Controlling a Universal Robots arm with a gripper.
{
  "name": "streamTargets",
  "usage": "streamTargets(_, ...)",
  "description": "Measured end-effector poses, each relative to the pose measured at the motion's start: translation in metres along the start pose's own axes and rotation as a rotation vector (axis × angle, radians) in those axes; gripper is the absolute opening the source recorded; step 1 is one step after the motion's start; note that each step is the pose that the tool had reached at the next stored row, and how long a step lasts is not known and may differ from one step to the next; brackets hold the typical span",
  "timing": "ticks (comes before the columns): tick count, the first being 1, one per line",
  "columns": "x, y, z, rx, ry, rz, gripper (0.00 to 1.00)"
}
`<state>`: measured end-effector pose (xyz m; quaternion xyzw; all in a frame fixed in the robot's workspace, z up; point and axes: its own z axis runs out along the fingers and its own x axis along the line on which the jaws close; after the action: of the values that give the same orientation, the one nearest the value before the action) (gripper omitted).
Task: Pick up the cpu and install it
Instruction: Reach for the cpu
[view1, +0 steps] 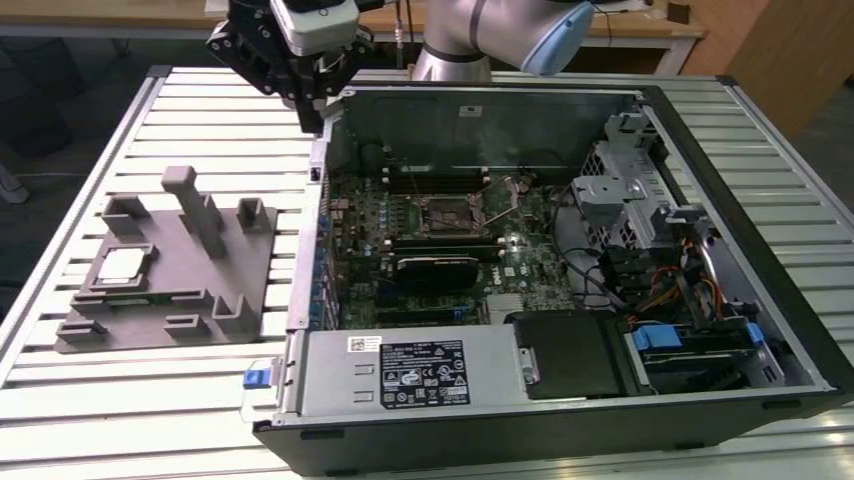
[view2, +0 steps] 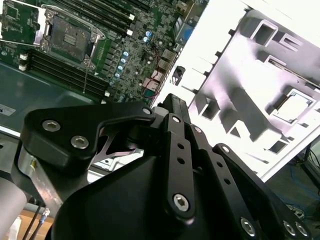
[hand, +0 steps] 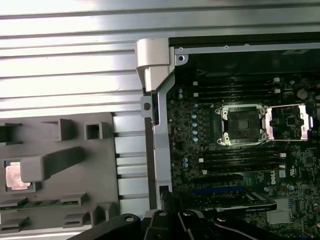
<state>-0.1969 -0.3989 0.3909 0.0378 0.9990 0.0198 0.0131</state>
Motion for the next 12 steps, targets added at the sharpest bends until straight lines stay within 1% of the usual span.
streamTargets(12,0.0072,-0.0005,0.0000,0.0000,0.0000,0.000,0.11)
